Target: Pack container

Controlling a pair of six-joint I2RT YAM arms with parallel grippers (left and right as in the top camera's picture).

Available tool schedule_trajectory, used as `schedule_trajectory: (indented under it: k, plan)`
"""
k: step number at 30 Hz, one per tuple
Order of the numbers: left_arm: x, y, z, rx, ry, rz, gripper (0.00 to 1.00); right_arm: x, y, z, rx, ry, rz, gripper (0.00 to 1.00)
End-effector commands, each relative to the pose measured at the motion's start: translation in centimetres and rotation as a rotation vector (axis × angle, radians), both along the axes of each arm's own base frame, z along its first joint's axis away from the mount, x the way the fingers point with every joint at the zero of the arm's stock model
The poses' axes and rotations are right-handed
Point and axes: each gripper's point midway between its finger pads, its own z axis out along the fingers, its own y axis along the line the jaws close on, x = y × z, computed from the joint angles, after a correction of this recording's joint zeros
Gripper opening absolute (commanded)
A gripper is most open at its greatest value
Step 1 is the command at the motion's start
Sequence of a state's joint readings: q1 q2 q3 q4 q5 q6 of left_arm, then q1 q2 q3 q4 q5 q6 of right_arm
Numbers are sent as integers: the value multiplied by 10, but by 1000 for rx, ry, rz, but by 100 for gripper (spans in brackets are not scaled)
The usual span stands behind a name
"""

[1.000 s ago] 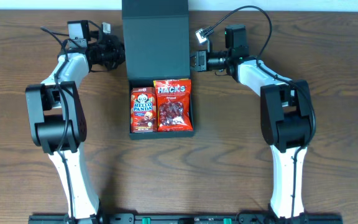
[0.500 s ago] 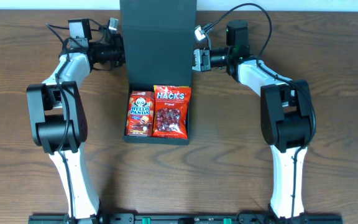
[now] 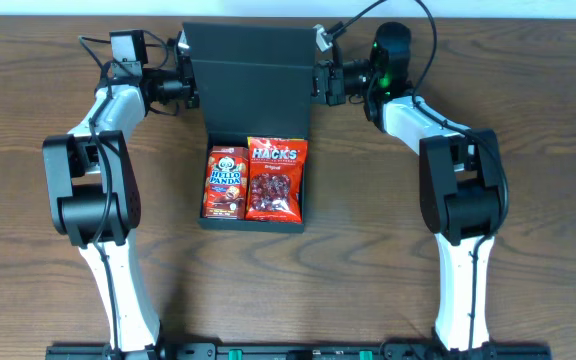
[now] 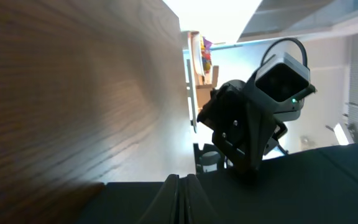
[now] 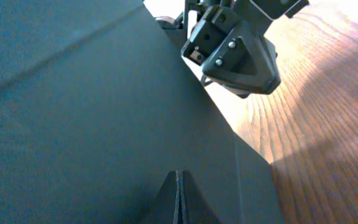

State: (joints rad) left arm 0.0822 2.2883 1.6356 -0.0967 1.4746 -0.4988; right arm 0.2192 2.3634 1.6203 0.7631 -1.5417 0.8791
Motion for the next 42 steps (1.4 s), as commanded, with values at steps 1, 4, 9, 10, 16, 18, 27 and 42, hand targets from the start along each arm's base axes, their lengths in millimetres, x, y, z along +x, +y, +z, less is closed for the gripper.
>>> schedule_trajectory:
  k: [1, 4, 9, 10, 16, 18, 27, 42]
  plan:
    - [-4, -2, 12, -44, -36, -47, 6, -5, 2, 4, -28, 138, 23, 2]
    - [-7, -3, 19, -48, -33, -51, 6, -5, 2, 5, -35, 174, 25, 2]
    - [-11, -5, 38, -52, -71, -63, 6, -10, 10, 8, -43, 203, 42, 2]
    - [-13, -5, 44, -57, -82, -70, 6, -13, 13, 10, -44, 204, 49, 2]
    - [-26, -12, 82, -63, -142, -96, 6, -33, 29, 35, -35, 166, 92, 2]
    - [-29, -14, 93, -60, -175, -102, 6, -38, 29, 42, -30, 149, 97, 2]
    - [-27, -14, 99, -17, -188, -65, 6, -34, 13, 50, -23, 133, 62, 2]
    - [-11, 19, 5, 418, 130, 227, 6, 2, -6, 28, 15, 10, -29, 2]
